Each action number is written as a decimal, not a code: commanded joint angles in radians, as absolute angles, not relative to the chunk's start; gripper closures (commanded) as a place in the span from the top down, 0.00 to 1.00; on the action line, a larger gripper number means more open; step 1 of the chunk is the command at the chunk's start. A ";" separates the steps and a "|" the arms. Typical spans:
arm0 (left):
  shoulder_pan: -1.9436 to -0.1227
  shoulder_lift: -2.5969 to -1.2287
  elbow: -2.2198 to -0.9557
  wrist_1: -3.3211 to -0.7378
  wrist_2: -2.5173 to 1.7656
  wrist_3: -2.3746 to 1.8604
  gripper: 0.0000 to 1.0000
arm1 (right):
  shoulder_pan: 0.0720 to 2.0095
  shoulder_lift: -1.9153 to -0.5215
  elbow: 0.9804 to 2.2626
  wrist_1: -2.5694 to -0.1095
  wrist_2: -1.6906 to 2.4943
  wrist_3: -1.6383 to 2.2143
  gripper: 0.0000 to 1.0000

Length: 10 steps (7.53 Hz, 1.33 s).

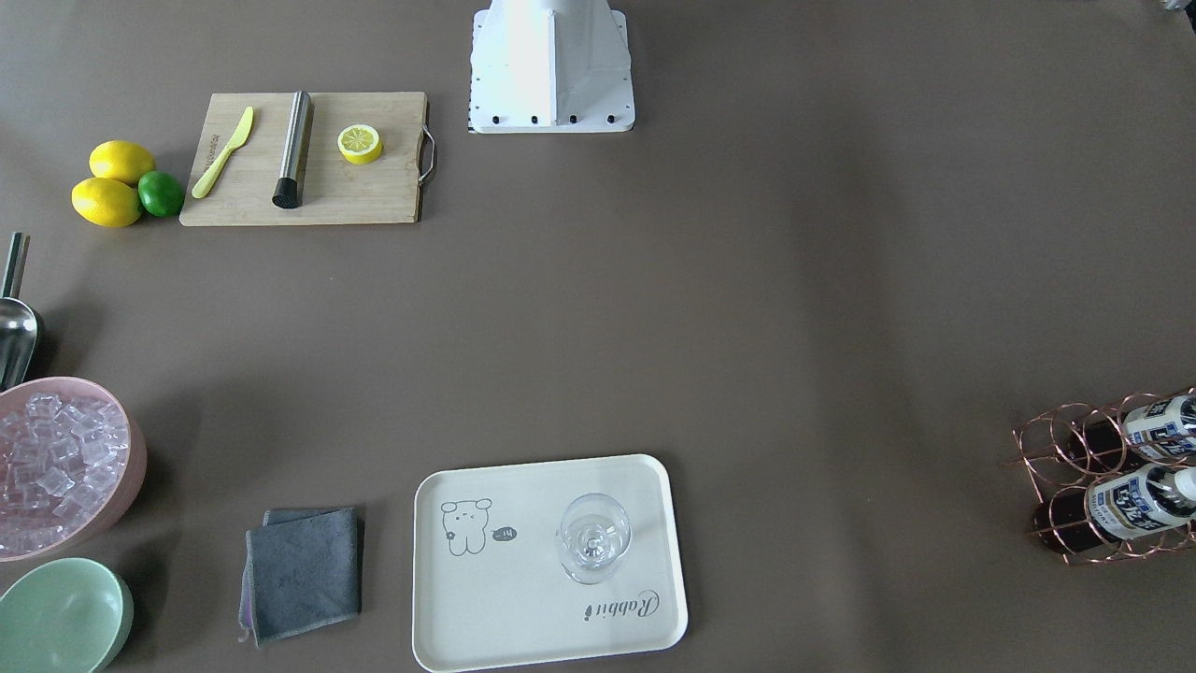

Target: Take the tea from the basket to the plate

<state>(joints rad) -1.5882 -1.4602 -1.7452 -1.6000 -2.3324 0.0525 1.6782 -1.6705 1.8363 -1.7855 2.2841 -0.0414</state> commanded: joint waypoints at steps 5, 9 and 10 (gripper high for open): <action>-1.589 -1.465 -1.756 -1.598 -2.370 0.058 0.98 | 1.678 -1.669 1.836 -1.786 2.284 -0.041 1.00; -1.589 -1.505 -1.784 -1.597 -2.370 0.157 0.99 | 1.678 -1.669 1.838 -1.787 2.284 -0.041 1.00; -1.591 -1.525 -1.778 -1.592 -2.370 0.249 0.99 | 1.678 -1.669 1.838 -1.787 2.284 -0.041 1.00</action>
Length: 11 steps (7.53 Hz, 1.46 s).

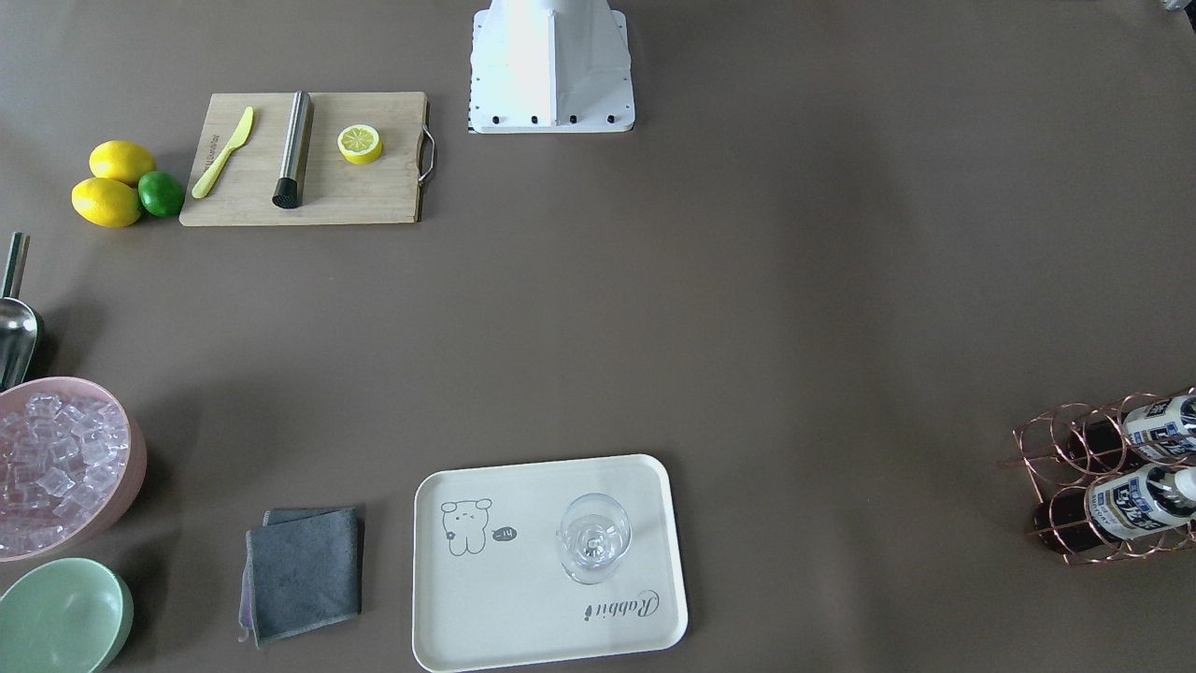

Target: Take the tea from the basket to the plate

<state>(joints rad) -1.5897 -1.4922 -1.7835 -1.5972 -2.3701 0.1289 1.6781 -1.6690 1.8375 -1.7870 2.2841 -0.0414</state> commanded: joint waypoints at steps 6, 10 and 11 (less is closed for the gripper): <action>-1.623 -1.718 -1.711 -1.595 -2.361 0.579 0.99 | 1.678 -1.667 1.836 -1.786 2.284 -0.041 1.00; -1.624 -1.893 -1.596 -1.516 -2.342 0.822 0.99 | 1.678 -1.666 1.836 -1.789 2.284 -0.041 1.00; -1.638 -1.960 -1.513 -1.496 -2.344 0.900 0.99 | 1.678 -1.666 1.838 -1.789 2.284 -0.041 1.00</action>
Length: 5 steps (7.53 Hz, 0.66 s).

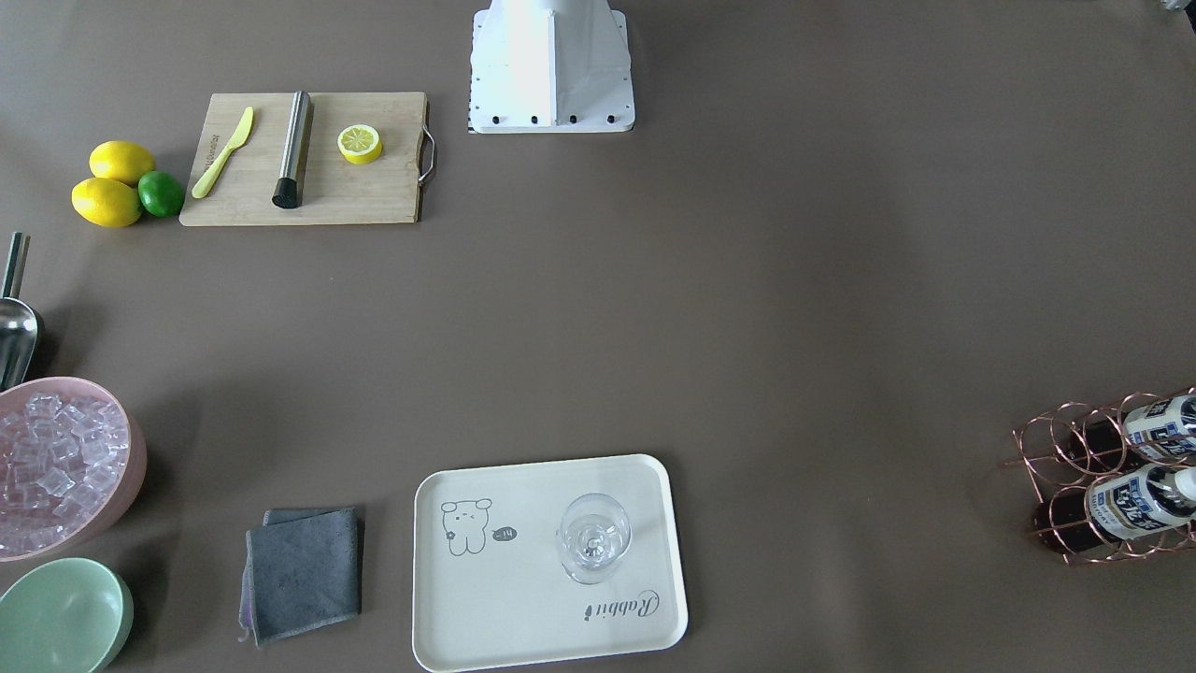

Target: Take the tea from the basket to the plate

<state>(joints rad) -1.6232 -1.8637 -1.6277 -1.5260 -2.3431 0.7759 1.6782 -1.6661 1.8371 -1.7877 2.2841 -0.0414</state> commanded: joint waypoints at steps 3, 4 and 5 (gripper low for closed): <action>-1.638 -2.077 -1.367 -1.474 -2.382 0.997 0.99 | 1.678 -1.664 1.836 -1.789 2.283 -0.041 1.00; -1.634 -2.077 -1.365 -1.474 -2.399 1.006 0.99 | 1.678 -1.664 1.836 -1.790 2.284 -0.041 1.00; -1.617 -2.068 -1.368 -1.477 -2.401 1.008 0.98 | 1.678 -1.661 1.835 -1.790 2.283 -0.040 1.00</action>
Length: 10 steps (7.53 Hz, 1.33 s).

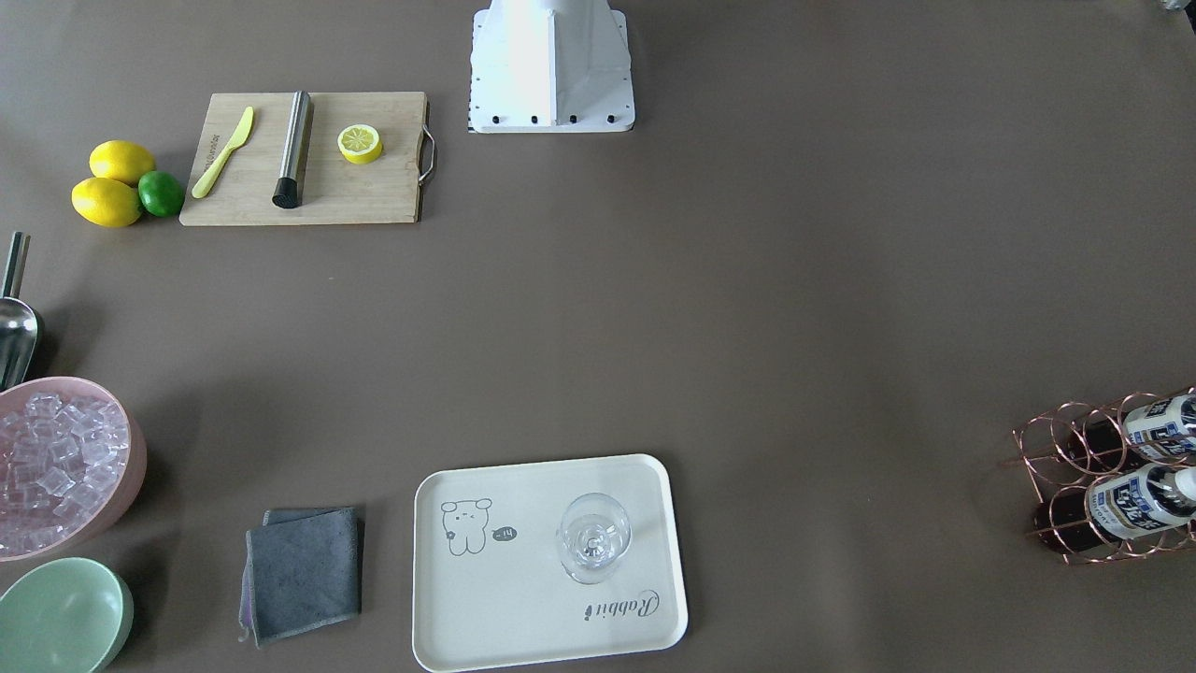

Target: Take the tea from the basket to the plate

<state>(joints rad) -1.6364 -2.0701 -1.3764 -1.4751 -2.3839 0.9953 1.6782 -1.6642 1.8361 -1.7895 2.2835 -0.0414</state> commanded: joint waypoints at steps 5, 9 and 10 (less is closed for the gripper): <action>-1.548 -2.066 -1.355 -1.525 -2.390 1.084 0.95 | 1.678 -1.663 1.835 -1.790 2.283 -0.040 1.00; -1.552 -2.062 -1.335 -1.538 -2.390 1.152 0.63 | 1.681 -1.661 1.835 -1.790 2.283 -0.040 1.00; -1.552 -2.062 -1.335 -1.551 -2.390 1.154 0.42 | 1.681 -1.661 1.835 -1.790 2.283 -0.040 1.00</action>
<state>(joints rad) -1.5521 -2.0628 -1.3352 -1.5321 -2.3900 1.1437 1.6810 -1.6614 1.8346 -1.7910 2.2825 -0.0400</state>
